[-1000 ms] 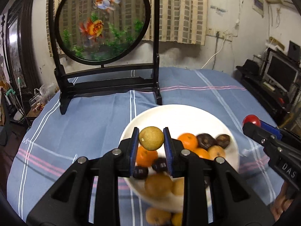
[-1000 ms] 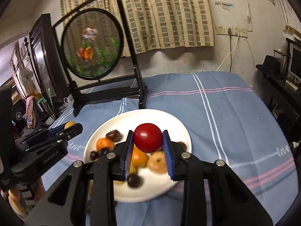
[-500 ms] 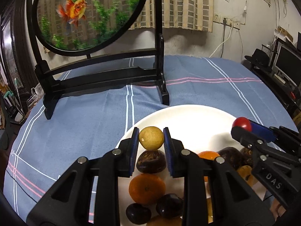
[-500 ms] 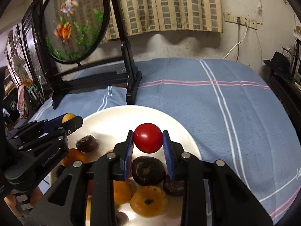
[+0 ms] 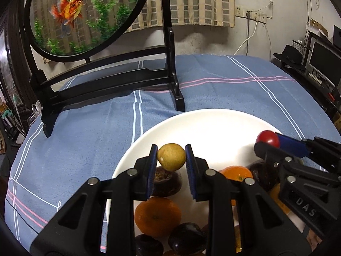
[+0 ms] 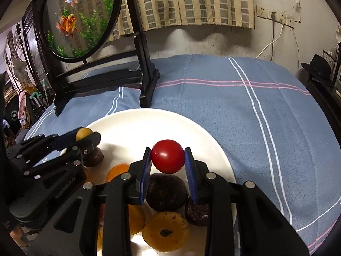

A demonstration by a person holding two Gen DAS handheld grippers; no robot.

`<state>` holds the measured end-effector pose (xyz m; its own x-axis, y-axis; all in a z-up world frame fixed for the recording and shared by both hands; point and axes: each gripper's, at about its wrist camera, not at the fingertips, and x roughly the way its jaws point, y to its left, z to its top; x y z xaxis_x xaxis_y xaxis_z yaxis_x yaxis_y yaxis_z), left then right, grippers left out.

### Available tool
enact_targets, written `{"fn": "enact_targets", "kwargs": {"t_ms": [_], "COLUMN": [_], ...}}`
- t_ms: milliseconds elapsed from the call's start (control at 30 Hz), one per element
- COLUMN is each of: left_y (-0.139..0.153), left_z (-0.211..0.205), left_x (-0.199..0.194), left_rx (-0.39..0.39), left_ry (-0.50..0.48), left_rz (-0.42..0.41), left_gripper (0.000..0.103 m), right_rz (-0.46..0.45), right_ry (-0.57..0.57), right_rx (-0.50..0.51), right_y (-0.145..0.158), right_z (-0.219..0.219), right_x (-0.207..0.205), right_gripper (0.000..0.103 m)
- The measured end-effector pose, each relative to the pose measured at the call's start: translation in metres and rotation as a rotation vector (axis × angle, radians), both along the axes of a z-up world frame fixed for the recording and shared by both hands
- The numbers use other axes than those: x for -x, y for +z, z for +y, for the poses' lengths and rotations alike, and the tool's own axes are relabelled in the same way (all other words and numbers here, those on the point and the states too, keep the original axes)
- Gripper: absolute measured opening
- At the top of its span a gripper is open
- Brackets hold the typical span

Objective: Organize fruits
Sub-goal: 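Lower the yellow fruit and tomato onto the plate and open both tools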

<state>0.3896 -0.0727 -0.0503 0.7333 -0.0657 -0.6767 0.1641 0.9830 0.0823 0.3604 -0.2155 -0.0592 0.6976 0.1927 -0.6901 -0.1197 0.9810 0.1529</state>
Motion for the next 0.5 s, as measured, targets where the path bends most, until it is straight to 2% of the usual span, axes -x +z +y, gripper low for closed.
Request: {"fn": "enact_targets", "kwargs": {"t_ms": [167, 233, 300, 333, 400, 500], "left_y": [0.0, 0.0005, 0.0026, 0.0035, 0.0046, 0.0047], "left_z": [-0.0008, -0.0007, -0.0002, 0.0006, 0.0018, 0.0035], "left_x": [0.0007, 0.0013, 0.0029, 0.0035, 0.0036, 0.0032], "left_rx": [-0.003, -0.003, -0.004, -0.002, 0.009, 0.014], "left_ry": [-0.001, 0.002, 0.011, 0.013, 0.01, 0.013], "left_rz": [-0.006, -0.01, -0.026, -0.031, -0.027, -0.02], "left_gripper": [0.029, 0.043, 0.052, 0.054, 0.054, 0.059], "right_rz": [0.013, 0.026, 0.024, 0.011, -0.013, -0.033], "right_ry": [0.003, 0.007, 0.006, -0.008, -0.012, -0.016], "right_rx": [-0.001, -0.001, -0.005, 0.007, 0.026, 0.012], "right_y": [-0.0023, -0.0033, -0.0031, -0.0018, 0.0019, 0.0059], "right_z": [0.0002, 0.0008, 0.0009, 0.0007, 0.0008, -0.0019], "right_x": [-0.0011, -0.0018, -0.0012, 0.0002, 0.0025, 0.0049], "right_gripper": [0.032, 0.034, 0.054, 0.061, 0.061, 0.061]}}
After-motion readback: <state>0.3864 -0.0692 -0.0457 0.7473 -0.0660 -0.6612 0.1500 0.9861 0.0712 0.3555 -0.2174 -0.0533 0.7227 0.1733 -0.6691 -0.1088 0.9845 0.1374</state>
